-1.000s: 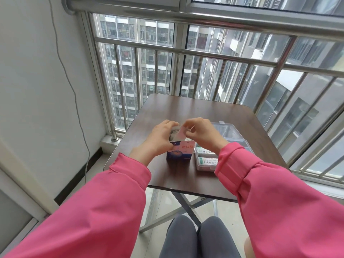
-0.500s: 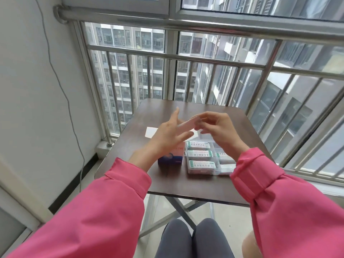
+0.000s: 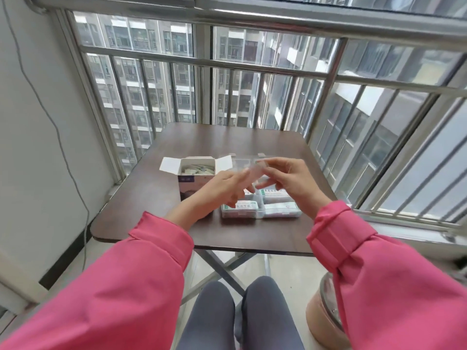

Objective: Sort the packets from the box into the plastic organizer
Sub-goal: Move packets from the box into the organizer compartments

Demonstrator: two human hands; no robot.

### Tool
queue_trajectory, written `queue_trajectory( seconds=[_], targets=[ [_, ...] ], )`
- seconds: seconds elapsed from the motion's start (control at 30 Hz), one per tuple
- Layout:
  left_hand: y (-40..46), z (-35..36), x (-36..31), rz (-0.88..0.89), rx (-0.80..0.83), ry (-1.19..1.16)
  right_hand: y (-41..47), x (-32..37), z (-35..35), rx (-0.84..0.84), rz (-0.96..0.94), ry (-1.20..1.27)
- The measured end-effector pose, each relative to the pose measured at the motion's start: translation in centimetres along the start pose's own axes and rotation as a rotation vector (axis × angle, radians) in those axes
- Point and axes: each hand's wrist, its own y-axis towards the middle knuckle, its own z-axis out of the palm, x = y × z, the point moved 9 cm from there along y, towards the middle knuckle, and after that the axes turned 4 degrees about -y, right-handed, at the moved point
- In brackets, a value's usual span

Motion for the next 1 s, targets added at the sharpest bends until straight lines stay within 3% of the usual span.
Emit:
queue_trajectory(
  seconds=[0.23, 0.33, 0.43, 0.67, 1.0],
  targets=[
    [1.4, 1.9, 1.4, -0.040, -0.017, 0.017, -1.1, -3.5, -5.4, -0.210, 0.143, 0.145],
    [1.8, 1.9, 2.1, -0.052, -0.063, 0.023, -1.6, -4.8, -6.4, -0.222, 0.217, 0.373],
    [2.3, 1.9, 2.8, -0.074, -0.126, 0.010, -1.8, -6.1, -7.2, -0.220, 0.261, 0.427],
    [2.5, 1.5, 3.0, -0.079, -0.165, 0.067, -1.0, -8.3, -8.3, -0.071, 0.306, -0.252],
    [3.2, 1.2, 3.7, -0.098, -0.222, 0.094, -0.2, -8.0, -6.0, 0.053, 0.200, -0.747]
  ],
)
